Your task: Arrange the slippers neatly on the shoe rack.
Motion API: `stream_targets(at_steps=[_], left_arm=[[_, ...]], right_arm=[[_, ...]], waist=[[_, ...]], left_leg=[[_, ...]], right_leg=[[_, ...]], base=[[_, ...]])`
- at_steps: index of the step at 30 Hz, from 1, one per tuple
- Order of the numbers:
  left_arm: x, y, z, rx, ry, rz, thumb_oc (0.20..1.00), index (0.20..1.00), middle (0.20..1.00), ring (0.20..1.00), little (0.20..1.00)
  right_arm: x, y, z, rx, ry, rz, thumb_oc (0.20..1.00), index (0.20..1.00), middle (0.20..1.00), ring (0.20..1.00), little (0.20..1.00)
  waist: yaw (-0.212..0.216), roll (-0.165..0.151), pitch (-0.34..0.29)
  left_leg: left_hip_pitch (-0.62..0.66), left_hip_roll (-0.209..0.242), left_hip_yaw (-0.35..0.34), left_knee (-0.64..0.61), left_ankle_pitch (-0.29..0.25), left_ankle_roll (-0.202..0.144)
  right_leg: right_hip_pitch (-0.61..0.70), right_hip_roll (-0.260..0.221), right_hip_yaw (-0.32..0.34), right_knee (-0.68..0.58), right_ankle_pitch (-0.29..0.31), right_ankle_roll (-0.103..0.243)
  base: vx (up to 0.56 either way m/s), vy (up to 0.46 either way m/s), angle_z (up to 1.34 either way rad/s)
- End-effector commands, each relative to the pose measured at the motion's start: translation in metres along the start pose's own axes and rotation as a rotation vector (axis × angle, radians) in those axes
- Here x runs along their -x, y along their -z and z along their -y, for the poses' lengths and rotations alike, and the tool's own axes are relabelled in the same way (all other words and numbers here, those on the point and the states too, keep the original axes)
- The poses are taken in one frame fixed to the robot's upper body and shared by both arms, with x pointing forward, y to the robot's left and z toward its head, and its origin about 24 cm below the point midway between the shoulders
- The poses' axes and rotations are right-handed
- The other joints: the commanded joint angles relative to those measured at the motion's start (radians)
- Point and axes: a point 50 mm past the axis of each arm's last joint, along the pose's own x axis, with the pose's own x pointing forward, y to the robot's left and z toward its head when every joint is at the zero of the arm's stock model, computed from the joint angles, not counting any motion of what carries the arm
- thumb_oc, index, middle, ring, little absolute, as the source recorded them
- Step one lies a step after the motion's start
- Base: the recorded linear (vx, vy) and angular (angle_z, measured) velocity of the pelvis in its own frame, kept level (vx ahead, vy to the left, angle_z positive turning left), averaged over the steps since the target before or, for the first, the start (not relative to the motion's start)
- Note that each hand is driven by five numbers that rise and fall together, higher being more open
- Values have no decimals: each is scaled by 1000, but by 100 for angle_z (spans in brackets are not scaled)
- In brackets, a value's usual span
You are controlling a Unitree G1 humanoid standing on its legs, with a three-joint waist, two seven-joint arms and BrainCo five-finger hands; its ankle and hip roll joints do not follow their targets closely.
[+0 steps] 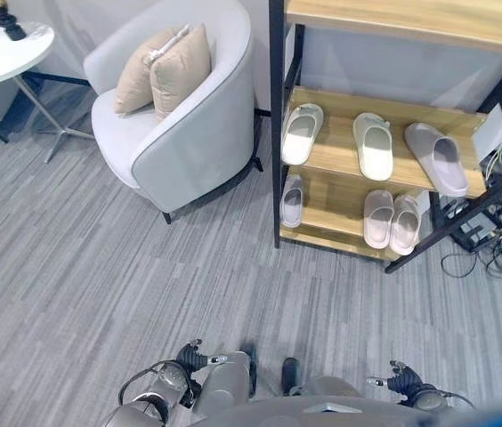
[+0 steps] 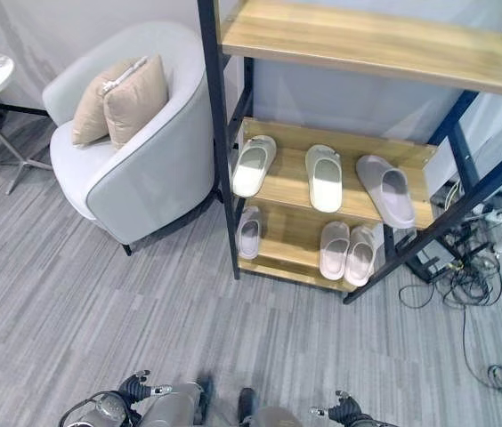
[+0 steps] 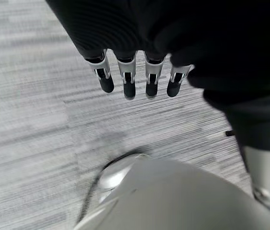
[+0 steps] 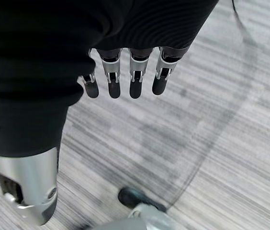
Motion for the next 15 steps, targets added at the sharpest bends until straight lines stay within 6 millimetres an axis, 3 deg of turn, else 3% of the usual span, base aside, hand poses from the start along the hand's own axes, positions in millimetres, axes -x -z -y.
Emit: stream_targets(at_steps=[1, 4, 6, 8, 10, 11, 14, 15], left_arm=[[6, 23, 23, -32, 62, -94, 1000, 1000, 1000, 1000, 1000], [7, 27, 20, -59, 50, -98, 1000, 1000, 1000, 1000, 1000], [3, 14, 11, -43, 15, -54, 1000, 1000, 1000, 1000, 1000], [1, 6, 6, -51, -5, -27, 1000, 1000, 1000, 1000, 1000], [2, 7, 6, -71, -7, -26, 1000, 1000, 1000, 1000, 1000], [2, 9, 6, -81, -6, -30, 1000, 1000, 1000, 1000, 1000], [4, 15, 9, -119, -1, -34, 1000, 1000, 1000, 1000, 1000], [4, 17, 9, -121, 2, -40, 1000, 1000, 1000, 1000, 1000]], right_arm=[[0, -1, 12, 14, 46, 26, 1000, 1000, 1000, 1000, 1000], [2, 6, 7, -11, 38, 3, 1000, 1000, 1000, 1000, 1000], [0, -3, 4, 8, 31, 29, 1000, 1000, 1000, 1000, 1000], [-1, -8, 6, 17, 41, 42, 1000, 1000, 1000, 1000, 1000], [-1, -9, 8, 18, 56, 43, 1000, 1000, 1000, 1000, 1000], [-1, -8, 11, 9, 64, 41, 1000, 1000, 1000, 1000, 1000], [0, -2, 17, -13, 96, 19, 1000, 1000, 1000, 1000, 1000], [0, 0, 18, -17, 96, 13, 1000, 1000, 1000, 1000, 1000]], waist=[[5, -24, -61], [-12, -19, -80], [-17, -10, -64], [-20, 2, -52], [-20, 12, -49], [-20, 23, -53], [-32, 29, -58], [-35, 23, -60]], left_leg=[[161, 7, 106, 70, -30, 60], [221, 3, 140, 36, -50, 87], [219, 6, 164, 38, -58, 104], [215, 10, 182, 56, -77, 120], [222, 21, 195, 62, -93, 121], [225, 40, 201, 60, -100, 119], [237, 67, 204, 74, -123, 101], [239, 63, 203, 74, -125, 100]], right_leg=[[1, -56, -46, 56, 12, 164], [-2, -67, -13, 83, 11, 182], [-71, -74, -4, 183, 26, 207], [-128, -110, -30, 280, 42, 232], [-112, -157, -56, 259, 43, 228], [-115, -206, -68, 237, 71, 226], [-130, -292, -72, 147, 151, 248], [-119, -290, -58, 123, 163, 258]], base=[[280, 134, -95], [180, 147, -65], [21, 149, -24], [7, 33, -42], [42, -95, -25], [58, -175, -21], [97, -253, -21], [111, -286, -2]])
